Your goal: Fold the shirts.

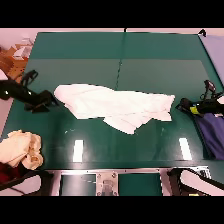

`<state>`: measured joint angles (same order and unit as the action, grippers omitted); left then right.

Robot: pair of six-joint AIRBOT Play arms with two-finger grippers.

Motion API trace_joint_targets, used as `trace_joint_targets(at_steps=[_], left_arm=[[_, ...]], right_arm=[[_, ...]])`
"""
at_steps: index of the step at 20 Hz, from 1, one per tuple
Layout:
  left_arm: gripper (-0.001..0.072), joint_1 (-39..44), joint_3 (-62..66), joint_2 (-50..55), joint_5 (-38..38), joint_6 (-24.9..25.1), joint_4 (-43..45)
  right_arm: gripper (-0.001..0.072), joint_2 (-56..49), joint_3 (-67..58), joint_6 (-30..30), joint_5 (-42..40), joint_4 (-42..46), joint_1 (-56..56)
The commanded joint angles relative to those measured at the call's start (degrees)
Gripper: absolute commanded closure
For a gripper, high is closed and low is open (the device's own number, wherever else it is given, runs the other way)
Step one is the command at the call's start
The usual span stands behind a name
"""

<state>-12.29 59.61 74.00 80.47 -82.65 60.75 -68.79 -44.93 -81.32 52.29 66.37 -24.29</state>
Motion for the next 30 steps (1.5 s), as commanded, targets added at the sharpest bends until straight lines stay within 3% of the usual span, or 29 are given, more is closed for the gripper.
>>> trace_joint_targets(at_steps=[1, 2, 5, 7, 13, 15, 16, 17, 20, 24, 26, 30], left_arm=[[0.0144, -0.24, -16.48, -4.37, -11.93, 4.02, -8.39], [0.0219, -0.24, -20.09, -4.22, -16.26, 6.84, -12.46], [0.0216, -0.24, -26.64, -3.26, -26.8, 13.84, -23.93], [0.0216, 0.98, -27.54, -1.49, -29.2, 16.98, -28.94], [0.0227, 11.91, -27.36, 1.55, -44.13, 17.14, -32.35], [0.0524, 11.76, -27.02, 1.55, -43.6, 18.75, -32.37], [0.057, 11.78, -26.69, 1.55, -42.32, 19.67, -32.28], [0.0685, 11.76, -26.38, 1.55, -41.0, 20.39, -32.28], [0.0685, 11.76, -24.33, 1.53, -38.73, 21.24, -31.8], [0.0686, 11.76, -19.85, 1.49, -36.46, 21.18, -29.79], [0.0686, 11.76, -16.85, 1.29, -33.62, 20.98, -28.92], [0.0687, 11.76, -4.9, -1.25, -25.27, 13.66, -20.04]], right_arm=[[0.035, -0.07, 4.52, -0.04, -0.2, -1.88, -0.22], [0.035, -0.07, 5.16, -0.04, -0.17, -1.9, -0.22], [0.037, -0.07, 6.21, -0.04, -0.15, -2.73, -0.22], [0.037, -0.07, 6.29, -0.04, -0.17, -3.43, -0.22], [0.0369, -0.07, 6.32, -0.04, 1.64, -3.8, -0.2], [0.0367, -0.07, 6.32, 0.44, 2.69, -3.82, -0.2], [0.0367, -0.09, 6.36, 0.42, 2.75, -3.85, -0.2], [0.0367, -0.22, 6.4, 0.42, 2.73, -3.87, -0.2], [0.0367, -2.1, 6.47, 2.03, 2.82, -6.58, -0.17], [0.0384, -6.84, 6.4, 10.71, 1.09, -17.35, -0.17], [0.0685, -7.78, 5.88, 16.48, 2.14, -24.0, -0.17], [0.0698, -4.79, -3.26, 18.67, 13.25, -32.15, -0.26]])
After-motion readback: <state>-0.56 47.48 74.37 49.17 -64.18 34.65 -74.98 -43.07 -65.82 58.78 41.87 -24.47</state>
